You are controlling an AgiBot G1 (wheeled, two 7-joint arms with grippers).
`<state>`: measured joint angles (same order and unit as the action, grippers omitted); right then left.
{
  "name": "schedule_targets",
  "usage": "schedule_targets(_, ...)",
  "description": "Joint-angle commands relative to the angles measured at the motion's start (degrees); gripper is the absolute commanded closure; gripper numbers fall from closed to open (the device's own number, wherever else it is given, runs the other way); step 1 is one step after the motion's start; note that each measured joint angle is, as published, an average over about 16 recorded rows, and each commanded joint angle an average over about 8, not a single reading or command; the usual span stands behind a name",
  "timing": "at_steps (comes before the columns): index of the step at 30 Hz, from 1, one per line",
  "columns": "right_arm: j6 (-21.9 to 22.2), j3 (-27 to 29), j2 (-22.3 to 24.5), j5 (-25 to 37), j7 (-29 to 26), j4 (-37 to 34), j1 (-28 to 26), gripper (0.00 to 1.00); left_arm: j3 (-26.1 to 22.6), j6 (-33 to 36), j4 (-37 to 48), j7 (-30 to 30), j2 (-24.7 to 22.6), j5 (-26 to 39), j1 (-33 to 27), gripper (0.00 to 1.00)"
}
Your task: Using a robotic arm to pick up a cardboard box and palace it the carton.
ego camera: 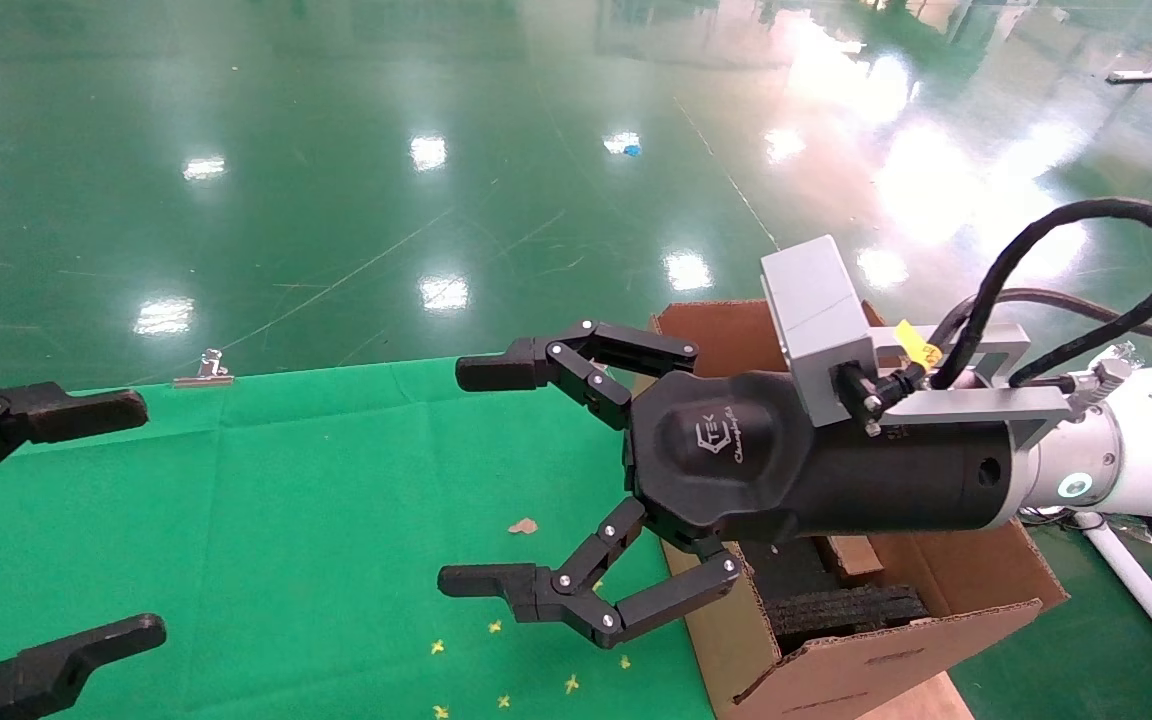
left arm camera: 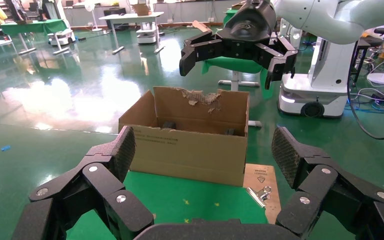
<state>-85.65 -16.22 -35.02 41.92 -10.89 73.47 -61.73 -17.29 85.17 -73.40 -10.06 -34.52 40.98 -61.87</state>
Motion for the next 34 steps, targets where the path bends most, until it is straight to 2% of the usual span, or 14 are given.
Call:
schedule_targets(1,0.0,0.0,0.0,0.0,0.0,0.0,0.0,0.0,0.0,0.0,0.0,0.0,0.0,0.0,0.0,0.0)
schedule_targets(34,0.1,-0.1,0.0,0.1,0.0,-0.1,-0.1,0.0,0.0,0.0,0.0,0.0,0.0,0.0,0.0,0.0)
